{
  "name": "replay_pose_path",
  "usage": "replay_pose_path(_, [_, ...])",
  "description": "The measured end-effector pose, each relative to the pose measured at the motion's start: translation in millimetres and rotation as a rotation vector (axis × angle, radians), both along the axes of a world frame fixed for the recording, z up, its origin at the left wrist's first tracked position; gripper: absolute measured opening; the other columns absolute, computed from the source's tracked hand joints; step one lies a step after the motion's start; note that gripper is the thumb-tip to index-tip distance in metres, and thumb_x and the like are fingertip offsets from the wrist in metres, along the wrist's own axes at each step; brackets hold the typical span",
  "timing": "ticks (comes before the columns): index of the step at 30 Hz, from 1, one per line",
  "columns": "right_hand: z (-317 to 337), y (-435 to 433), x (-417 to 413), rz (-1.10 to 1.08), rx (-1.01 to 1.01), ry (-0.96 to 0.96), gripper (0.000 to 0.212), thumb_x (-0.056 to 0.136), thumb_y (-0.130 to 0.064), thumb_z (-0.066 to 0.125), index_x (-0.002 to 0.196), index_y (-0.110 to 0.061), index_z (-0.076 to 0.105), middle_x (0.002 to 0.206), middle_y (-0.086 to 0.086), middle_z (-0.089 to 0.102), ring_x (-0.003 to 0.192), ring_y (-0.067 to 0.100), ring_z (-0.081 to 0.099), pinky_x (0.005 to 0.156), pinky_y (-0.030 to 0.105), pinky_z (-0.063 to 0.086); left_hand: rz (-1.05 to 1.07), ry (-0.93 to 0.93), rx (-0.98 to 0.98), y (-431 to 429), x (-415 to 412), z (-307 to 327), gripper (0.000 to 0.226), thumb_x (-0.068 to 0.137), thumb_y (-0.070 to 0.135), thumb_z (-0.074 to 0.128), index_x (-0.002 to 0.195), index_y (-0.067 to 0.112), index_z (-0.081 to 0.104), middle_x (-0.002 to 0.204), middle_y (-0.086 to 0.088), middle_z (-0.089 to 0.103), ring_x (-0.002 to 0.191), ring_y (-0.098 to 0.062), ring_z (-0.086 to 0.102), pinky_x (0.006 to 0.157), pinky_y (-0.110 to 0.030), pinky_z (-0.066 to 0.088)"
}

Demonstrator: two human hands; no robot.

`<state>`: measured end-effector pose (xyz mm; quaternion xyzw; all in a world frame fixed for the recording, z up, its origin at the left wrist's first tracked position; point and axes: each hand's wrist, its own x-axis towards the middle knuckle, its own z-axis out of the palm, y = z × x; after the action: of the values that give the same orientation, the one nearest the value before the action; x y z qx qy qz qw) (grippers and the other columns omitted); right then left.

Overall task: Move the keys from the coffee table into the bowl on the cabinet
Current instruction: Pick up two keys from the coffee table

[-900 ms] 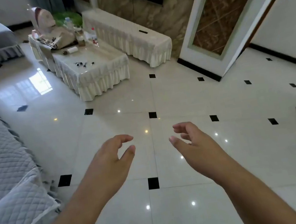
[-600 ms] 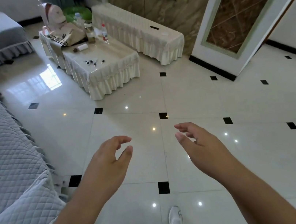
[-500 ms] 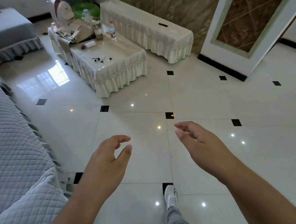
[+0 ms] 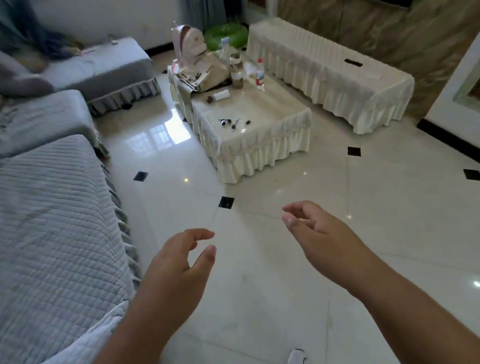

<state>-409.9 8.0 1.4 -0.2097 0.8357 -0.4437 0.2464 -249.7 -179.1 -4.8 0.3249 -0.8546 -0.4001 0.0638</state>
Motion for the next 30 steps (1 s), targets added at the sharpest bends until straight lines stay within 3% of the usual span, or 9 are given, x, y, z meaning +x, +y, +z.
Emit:
replay_pose_path(6, [3, -29, -84, 0.078, -0.002, 0.022, 0.034, 0.098, -0.048, 0.046, 0.126, -0.031, 0.055, 0.120, -0.013, 0.059, 0.103, -0.003, 0.054, 0.077, 0.022, 0.043, 0.049, 0.032, -0.048, -18, -70, -3, 0.024, 0.095, 0.040, 0.052, 0.119, 0.042, 0.058, 0.120, 0.016, 0.054, 0.107, 0.001, 0.051, 0.085, -0.026, 0.042])
replay_pose_path(13, [17, -49, -162, 0.102, 0.053, 0.049, 0.033, 0.096, -0.049, 0.047, 0.126, -0.035, 0.053, 0.123, -0.014, 0.057, 0.110, 0.002, 0.054, 0.083, 0.026, 0.043, 0.080, 0.041, 0.006, -50, -141, -1, 0.017, 0.095, 0.043, 0.051, 0.109, 0.053, 0.050, 0.118, 0.018, 0.049, 0.102, -0.002, 0.050, 0.077, -0.024, 0.041])
replay_pose_path(19, [7, -92, -227, 0.052, 0.111, 0.060, 0.036, 0.096, -0.049, 0.048, 0.129, -0.033, 0.053, 0.130, -0.011, 0.056, 0.114, 0.005, 0.054, 0.090, 0.030, 0.045, 0.051, 0.032, 0.048, -94, -216, -16, 0.026, 0.094, 0.047, 0.051, 0.119, 0.047, 0.055, 0.122, 0.015, 0.052, 0.101, 0.005, 0.052, 0.092, -0.034, 0.047])
replay_pose_path(23, [-4, -134, -274, 0.056, 0.156, 0.110, 0.043, 0.096, -0.051, 0.046, 0.135, -0.034, 0.049, 0.137, -0.010, 0.053, 0.120, 0.005, 0.051, 0.097, 0.032, 0.043, 0.016, 0.060, 0.066, -141, -276, -28, 0.025, 0.094, 0.044, 0.051, 0.119, 0.044, 0.057, 0.118, 0.019, 0.053, 0.108, 0.003, 0.051, 0.087, -0.027, 0.042])
replay_pose_path(27, [-7, -179, -323, 0.053, 0.272, 0.223, 0.047, 0.097, -0.051, 0.043, 0.141, -0.033, 0.044, 0.143, -0.005, 0.049, 0.124, 0.009, 0.049, 0.092, 0.027, 0.038, -0.046, 0.036, 0.080, -186, -332, -36, 0.026, 0.093, 0.046, 0.051, 0.118, 0.043, 0.057, 0.117, 0.021, 0.053, 0.098, 0.009, 0.051, 0.083, -0.023, 0.040])
replay_pose_path(30, [0, -215, -362, 0.014, 0.291, 0.269, 0.048, 0.098, -0.051, 0.043, 0.142, -0.032, 0.044, 0.145, -0.005, 0.047, 0.125, 0.010, 0.049, 0.094, 0.027, 0.037, -0.082, 0.012, 0.045, -223, -377, -33, 0.023, 0.094, 0.046, 0.052, 0.116, 0.045, 0.056, 0.113, 0.022, 0.049, 0.099, 0.001, 0.051, 0.083, -0.024, 0.038])
